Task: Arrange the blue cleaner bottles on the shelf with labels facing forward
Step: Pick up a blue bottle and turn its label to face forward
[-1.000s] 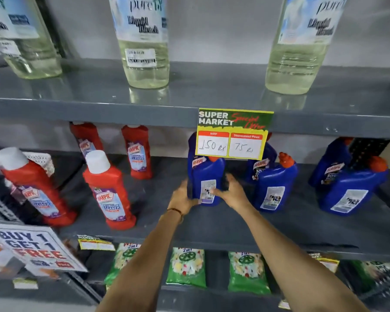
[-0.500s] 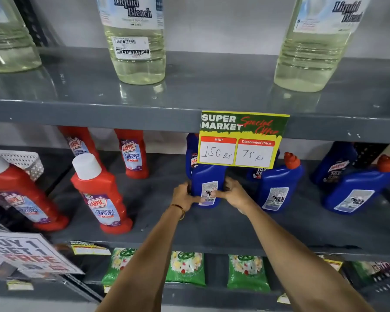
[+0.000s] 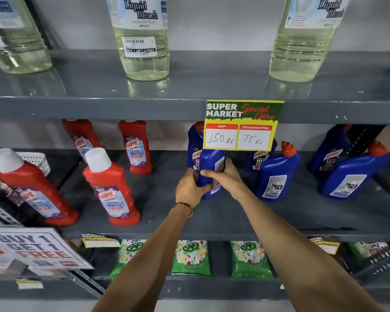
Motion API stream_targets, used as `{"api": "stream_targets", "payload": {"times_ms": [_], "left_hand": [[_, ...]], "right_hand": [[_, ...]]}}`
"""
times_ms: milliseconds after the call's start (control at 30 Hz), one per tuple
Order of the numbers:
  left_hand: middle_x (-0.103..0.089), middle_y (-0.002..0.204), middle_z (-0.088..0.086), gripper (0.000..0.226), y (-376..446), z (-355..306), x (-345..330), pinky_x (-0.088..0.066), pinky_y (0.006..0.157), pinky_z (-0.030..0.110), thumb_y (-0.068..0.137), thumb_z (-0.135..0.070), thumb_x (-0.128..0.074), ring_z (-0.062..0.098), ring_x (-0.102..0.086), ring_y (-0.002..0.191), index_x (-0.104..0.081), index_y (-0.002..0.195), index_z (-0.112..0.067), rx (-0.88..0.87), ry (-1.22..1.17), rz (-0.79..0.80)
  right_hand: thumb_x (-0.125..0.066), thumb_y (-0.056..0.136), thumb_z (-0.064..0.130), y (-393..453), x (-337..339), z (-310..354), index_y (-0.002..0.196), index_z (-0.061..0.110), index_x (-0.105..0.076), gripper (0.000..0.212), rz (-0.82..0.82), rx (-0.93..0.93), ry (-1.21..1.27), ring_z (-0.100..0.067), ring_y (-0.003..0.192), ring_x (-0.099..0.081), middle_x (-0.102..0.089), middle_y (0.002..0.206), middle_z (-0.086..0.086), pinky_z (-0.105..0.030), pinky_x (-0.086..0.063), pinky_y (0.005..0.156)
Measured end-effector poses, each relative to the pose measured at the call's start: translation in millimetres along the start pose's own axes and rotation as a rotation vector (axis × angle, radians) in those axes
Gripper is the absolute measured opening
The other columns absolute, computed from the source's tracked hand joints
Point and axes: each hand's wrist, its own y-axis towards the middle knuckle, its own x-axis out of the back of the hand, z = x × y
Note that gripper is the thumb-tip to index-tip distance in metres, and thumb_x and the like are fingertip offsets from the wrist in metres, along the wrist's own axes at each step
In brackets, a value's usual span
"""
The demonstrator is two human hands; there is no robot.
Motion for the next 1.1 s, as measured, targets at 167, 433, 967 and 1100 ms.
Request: {"api": "stream_targets", "payload": {"times_ms": [167, 433, 967, 1100], "left_hand": [[-0.062, 0.09, 0.001, 0.02, 4, 8, 31, -0.054, 0.073, 0.023, 0.078, -0.011, -0.07, 0.015, -0.062, 0.086, -0.055, 0.088, -0.019, 0.215, -0.605, 0.285], [-0.072, 0.105, 0.01, 0.065, -5, 29, 30, -0.059, 0.082, 0.034, 0.063, -0.036, -0.079, 0.021, -0.069, 0.098, -0.057, 0.117, -0.006, 0.405, -1.055, 0.765], [-0.063, 0.097, 0.006, 0.061, 4, 11, -1, -0.054, 0.067, 0.018, 0.054, -0.001, -0.086, 0.013, -0.061, 0.08, -0.048, 0.101, -0.01, 0.275, -0.516, 0.144], [-0.061, 0.099, 0.004, 0.069, 4, 15, -2, -0.05, 0.074, 0.03, 0.048, -0.011, -0.09, 0.019, -0.058, 0.087, -0.049, 0.103, -0.011, 0.262, -0.292, 0.084]], "right_hand": [[-0.083, 0.058, 0.017, -9, 6, 8, 0.115, 0.015, -0.054, 0.064, 0.034, 0.019, 0.05, -0.02, 0.103, -0.063, -0.068, 0.11, -0.003, -0.034, -0.052, 0.087], [-0.068, 0.07, 0.007, -18, 17, 18, 0.097, 0.021, -0.064, 0.03, 0.327, -0.027, 0.283, -0.013, 0.088, -0.065, -0.072, 0.089, 0.007, -0.027, -0.051, 0.081], [-0.061, 0.082, -0.001, -13, 32, 1, 0.115, 0.014, -0.056, 0.036, 0.239, -0.012, 0.215, -0.013, 0.099, -0.063, -0.065, 0.105, 0.0, -0.022, -0.058, 0.075], [-0.065, 0.078, -0.004, -12, 29, -8, 0.115, 0.009, -0.057, 0.04, 0.191, -0.001, 0.105, -0.009, 0.095, -0.064, -0.066, 0.102, 0.0, -0.02, -0.058, 0.073]]}}
